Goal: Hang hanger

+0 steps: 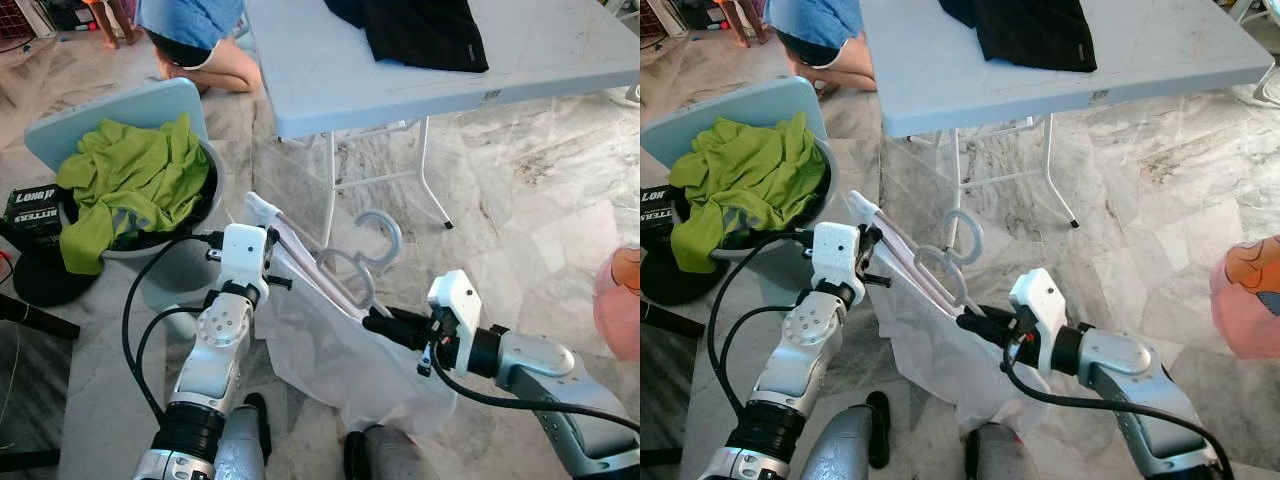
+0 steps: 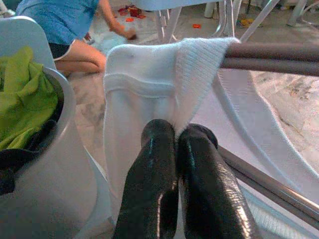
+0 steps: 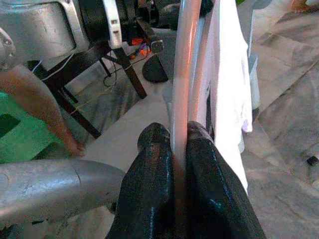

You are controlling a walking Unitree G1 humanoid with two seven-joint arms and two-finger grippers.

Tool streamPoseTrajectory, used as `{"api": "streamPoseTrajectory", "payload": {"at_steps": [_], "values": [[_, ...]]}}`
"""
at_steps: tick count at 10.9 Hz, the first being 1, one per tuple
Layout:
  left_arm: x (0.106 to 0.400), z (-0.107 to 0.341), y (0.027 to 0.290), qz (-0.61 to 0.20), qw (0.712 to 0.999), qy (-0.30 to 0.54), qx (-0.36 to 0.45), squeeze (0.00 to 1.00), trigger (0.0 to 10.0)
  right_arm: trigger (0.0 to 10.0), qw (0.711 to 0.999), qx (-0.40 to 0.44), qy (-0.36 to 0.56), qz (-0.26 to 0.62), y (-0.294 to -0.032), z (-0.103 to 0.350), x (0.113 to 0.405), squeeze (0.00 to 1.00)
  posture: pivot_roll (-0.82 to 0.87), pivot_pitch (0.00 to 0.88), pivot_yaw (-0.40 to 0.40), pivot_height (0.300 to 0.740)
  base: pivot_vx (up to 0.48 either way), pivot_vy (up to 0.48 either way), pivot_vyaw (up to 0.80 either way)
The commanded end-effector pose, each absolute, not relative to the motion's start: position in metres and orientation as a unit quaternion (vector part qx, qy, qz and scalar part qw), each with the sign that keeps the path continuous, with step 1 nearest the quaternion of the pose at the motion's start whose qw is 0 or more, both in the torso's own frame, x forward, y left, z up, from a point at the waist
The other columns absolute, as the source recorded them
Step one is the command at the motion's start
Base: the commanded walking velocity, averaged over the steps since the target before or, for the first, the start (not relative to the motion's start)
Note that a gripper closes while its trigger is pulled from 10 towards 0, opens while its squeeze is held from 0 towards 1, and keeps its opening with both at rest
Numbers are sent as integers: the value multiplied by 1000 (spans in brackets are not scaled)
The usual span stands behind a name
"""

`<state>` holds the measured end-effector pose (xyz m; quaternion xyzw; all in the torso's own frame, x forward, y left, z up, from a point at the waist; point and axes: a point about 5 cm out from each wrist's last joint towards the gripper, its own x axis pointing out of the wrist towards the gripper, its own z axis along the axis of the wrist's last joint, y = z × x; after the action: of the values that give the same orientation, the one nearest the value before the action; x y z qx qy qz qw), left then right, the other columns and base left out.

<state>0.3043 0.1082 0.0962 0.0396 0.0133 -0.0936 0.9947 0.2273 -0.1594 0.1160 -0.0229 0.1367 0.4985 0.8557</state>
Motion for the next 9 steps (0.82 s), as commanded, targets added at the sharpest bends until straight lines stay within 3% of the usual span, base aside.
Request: {"api": "streamPoseTrajectory", "payload": {"at_steps": [1,5,6,7,9], "values": [[303,89,122,-60,997,26,45,0,0,10000,837,-23,118,533,-155,126,220,0,-74,216,-47,740,0,0,0],[302,88,121,-60,997,25,47,0,0,10000,839,-24,117,531,-154,125,221,0,-75,217,-47,740,0,0,0],[302,87,120,-62,997,29,41,816,588,10000,839,-24,117,531,-154,125,222,0,-75,217,-47,740,0,0,0],[301,87,117,-73,997,28,25,1000,10000,10000,840,-23,115,530,-153,126,221,0,-75,217,-47,740,0,0,0],[305,89,121,-58,997,23,36,1000,10000,10000,837,-22,116,534,-153,127,220,0,-83,216,-50,740,0,0,0]]}}
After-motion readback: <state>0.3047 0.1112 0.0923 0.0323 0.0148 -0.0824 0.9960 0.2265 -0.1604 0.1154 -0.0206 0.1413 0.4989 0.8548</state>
